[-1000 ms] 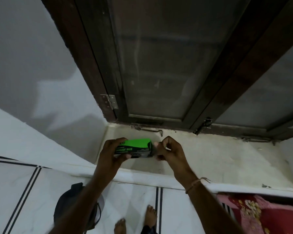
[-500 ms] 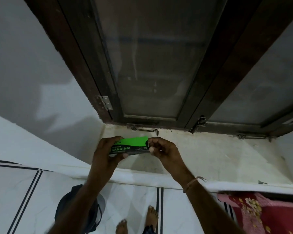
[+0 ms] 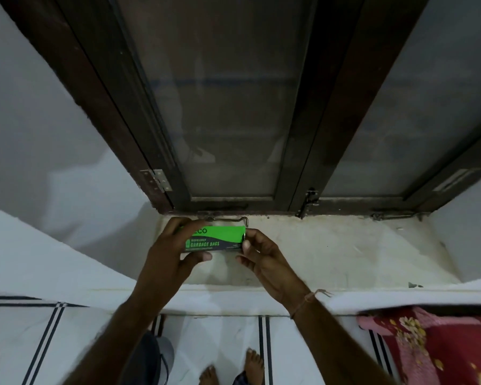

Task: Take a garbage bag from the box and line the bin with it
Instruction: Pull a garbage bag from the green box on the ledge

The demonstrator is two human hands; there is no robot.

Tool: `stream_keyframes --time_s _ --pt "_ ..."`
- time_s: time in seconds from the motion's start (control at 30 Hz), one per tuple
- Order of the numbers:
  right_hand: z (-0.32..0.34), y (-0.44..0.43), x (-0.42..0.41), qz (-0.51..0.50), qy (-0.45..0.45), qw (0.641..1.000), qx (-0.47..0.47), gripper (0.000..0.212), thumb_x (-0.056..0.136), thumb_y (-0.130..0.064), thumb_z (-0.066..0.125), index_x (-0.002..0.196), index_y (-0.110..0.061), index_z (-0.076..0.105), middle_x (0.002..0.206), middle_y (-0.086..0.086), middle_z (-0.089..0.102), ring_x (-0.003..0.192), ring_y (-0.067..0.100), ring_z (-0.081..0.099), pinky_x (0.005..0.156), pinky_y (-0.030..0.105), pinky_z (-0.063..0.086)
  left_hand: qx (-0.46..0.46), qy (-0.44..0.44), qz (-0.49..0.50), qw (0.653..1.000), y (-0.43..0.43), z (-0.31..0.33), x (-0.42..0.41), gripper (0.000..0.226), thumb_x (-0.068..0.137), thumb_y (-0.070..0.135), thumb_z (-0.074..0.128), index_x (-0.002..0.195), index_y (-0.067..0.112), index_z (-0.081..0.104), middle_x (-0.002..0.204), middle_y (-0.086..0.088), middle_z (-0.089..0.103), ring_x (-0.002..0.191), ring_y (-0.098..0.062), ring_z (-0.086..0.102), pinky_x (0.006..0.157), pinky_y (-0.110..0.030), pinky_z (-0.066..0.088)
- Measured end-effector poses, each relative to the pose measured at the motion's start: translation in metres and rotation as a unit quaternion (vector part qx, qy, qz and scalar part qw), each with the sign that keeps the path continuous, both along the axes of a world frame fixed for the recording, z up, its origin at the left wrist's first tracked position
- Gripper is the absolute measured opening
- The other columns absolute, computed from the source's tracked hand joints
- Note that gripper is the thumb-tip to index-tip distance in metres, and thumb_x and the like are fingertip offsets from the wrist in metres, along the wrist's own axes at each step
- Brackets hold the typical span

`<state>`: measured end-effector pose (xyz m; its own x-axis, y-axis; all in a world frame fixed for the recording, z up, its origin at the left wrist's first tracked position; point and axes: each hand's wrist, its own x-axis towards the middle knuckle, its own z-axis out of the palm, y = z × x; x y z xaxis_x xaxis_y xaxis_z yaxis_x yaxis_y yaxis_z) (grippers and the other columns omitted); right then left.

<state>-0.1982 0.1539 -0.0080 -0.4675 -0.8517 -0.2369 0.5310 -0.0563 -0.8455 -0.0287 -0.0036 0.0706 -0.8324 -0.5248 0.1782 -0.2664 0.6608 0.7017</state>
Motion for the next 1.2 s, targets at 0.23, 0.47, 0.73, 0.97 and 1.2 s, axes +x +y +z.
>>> stream_keyframes --time_s 0.23,0.47,0.73,0.97,1.2 --pt "0.005 0.003 -0.005 -0.08 -0.011 0.997 0.008 0.013 0.101 -0.001 0.057 0.11 -0.003 0.066 0.113 0.016 0.071 0.103 0.028 0.07 0.086 0.033 0.06 0.016 -0.02 0.048 0.999 -0.018 -0.021 0.009 0.055 0.081 0.06 0.063 0.132 0.038 0.06 0.124 0.009 0.066 0.113 -0.013 0.062 0.09 -0.043 0.055" --pt "0.013 0.017 -0.012 -0.171 0.059 0.977 0.11 0.008 0.093 0.003 0.067 0.096 -0.004 0.069 0.105 0.023 0.069 0.105 0.037 0.067 0.085 0.04 0.062 0.005 -0.064 0.093 0.994 -0.026 -0.06 0.012 0.053 0.079 0.05 0.065 0.13 0.038 0.058 0.126 0.005 0.063 0.103 -0.018 0.068 0.086 -0.06 0.053" --pt "0.014 0.039 -0.006 -0.243 -0.004 0.969 0.049 0.07 0.053 -0.045 0.098 0.103 -0.005 0.07 0.113 0.018 0.068 0.107 0.027 0.072 0.089 0.035 0.061 -0.097 -0.1 0.137 0.981 -0.013 -0.084 0.006 0.064 0.087 0.021 0.075 0.148 0.018 0.055 0.155 -0.021 0.042 0.14 -0.041 0.043 0.105 -0.06 0.047" --pt "0.031 0.011 0.04 -0.155 0.032 0.986 0.047 0.028 0.095 0.001 0.066 0.122 0.001 0.067 0.124 0.026 0.069 0.118 0.037 0.069 0.1 0.044 0.057 0.424 0.098 0.175 0.883 0.071 -0.02 -0.033 0.049 0.093 0.047 0.065 0.136 0.024 0.056 0.125 0.002 0.07 0.118 -0.017 0.067 0.097 -0.038 0.056" --pt "0.054 -0.009 0.052 -0.11 0.128 0.98 0.101 0.008 0.09 -0.018 0.075 0.085 -0.012 0.074 0.087 0.015 0.076 0.081 0.028 0.07 0.072 0.039 0.056 0.664 0.117 0.169 0.719 0.047 -0.021 -0.022 0.032 0.096 0.023 0.062 0.126 0.014 0.067 0.118 -0.01 0.077 0.121 -0.034 0.066 0.083 -0.042 0.06"
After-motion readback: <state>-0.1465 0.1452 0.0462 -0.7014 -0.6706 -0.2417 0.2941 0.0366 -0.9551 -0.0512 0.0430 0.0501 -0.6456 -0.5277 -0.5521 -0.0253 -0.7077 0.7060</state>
